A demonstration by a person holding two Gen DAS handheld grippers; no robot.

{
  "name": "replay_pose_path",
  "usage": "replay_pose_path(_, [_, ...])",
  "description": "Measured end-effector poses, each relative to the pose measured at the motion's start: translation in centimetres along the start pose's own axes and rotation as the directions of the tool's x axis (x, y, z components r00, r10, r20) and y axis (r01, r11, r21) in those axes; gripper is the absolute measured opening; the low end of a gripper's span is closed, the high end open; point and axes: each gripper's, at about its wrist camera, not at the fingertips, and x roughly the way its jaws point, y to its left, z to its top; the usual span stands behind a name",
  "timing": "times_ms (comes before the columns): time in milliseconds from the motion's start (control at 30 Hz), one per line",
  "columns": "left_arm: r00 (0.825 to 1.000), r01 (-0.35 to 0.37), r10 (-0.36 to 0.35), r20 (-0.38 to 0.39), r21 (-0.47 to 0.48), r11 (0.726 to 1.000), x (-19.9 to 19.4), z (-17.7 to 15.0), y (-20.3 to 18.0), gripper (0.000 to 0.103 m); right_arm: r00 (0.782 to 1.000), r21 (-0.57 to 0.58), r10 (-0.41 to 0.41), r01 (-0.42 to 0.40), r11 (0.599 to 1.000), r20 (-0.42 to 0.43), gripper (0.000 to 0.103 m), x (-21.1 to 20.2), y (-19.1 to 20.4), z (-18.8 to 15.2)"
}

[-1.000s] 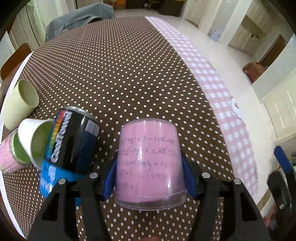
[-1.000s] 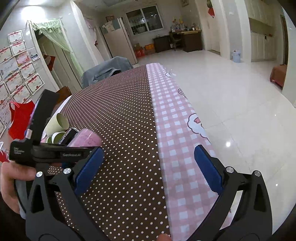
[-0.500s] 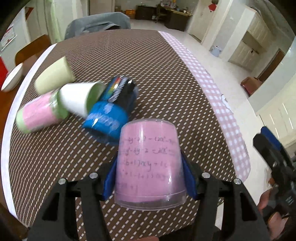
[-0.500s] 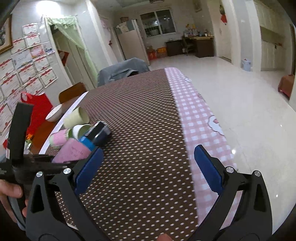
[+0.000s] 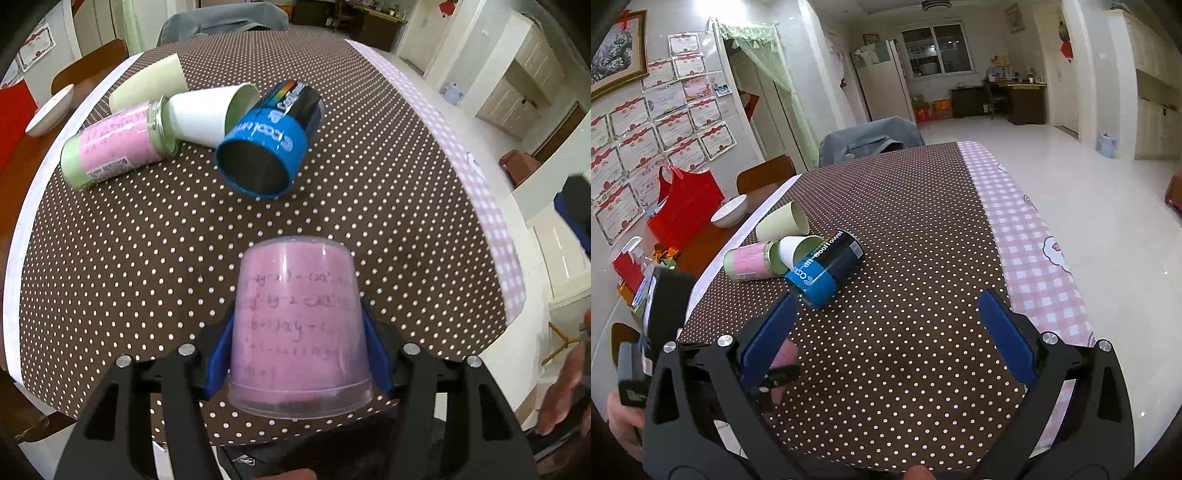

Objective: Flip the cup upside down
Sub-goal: 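Lower the pink cup and open the left gripper, releasing it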

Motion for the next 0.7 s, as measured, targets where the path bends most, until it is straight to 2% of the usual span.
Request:
replay_pose_path(167, [0.998, -0.058, 0.059, -0.002, 0.015, 0.998, 1.2, -0.2, -0.6, 0.064, 1.000, 0.006, 0.002, -0.002, 1.000, -0.004, 0.097, -0.1, -0.2, -0.2])
replay_pose_path(233, [0.994, -0.109, 0.108, 0.011, 0.032, 0.994, 1.5, 0.0, -1.0, 0.079, 1.000, 0.003, 0.001, -0.001, 1.000, -0.005, 0.097, 0.0, -0.2, -0.2])
replay_pose_path(333, [0.988, -0.146, 0.143, 0.057, 0.051, 0.988, 1.1, 0.3, -1.6, 0.085, 1.000, 0.002, 0.003, -0.003, 1.000, -0.004, 0.097, -0.1, -0.2, -0.2])
replay_pose_path(700, [0.959, -0.232, 0.220, 0.176, 0.046, 0.972, -1.7, -0.2, -2.9, 0.086, 1.000, -0.010, 0.025, -0.025, 1.000, -0.015, 0.097, -0.2, 0.6, -0.4])
